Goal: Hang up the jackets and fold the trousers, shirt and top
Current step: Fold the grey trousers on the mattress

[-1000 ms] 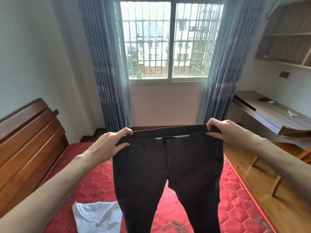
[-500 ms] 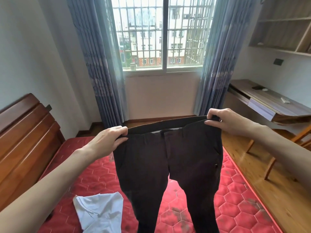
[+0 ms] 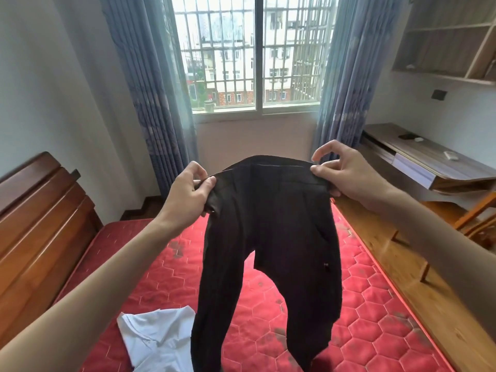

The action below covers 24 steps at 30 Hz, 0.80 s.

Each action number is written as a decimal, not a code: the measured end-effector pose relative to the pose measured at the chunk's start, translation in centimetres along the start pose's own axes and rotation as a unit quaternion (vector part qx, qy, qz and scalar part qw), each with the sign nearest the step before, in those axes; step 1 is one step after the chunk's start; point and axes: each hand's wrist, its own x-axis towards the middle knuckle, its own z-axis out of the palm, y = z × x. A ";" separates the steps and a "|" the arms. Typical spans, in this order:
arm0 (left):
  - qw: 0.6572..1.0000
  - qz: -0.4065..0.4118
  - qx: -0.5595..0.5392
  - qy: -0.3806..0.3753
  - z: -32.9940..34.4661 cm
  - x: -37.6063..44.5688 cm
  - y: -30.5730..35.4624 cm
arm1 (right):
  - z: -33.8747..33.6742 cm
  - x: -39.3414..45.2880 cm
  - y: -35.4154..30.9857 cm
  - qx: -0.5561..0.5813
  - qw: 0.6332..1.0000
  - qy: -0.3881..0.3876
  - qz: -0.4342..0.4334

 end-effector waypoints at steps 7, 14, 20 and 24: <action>1.000 0.021 -0.006 0.019 4.6 -3.0 2.3 | 8.9 -2.7 -0.8 0.000 0.996 0.079 -0.044; 0.998 0.038 0.001 0.053 5.3 -4.6 3.0 | 13.4 -3.7 -0.8 0.057 0.989 0.124 -0.052; 0.998 0.051 -0.003 0.036 4.2 -5.2 3.6 | 15.8 -4.8 -0.5 0.079 0.988 0.107 -0.078; 0.998 0.059 0.003 0.015 4.2 -5.5 4.2 | 17.1 -5.2 -0.9 0.024 0.984 0.154 -0.089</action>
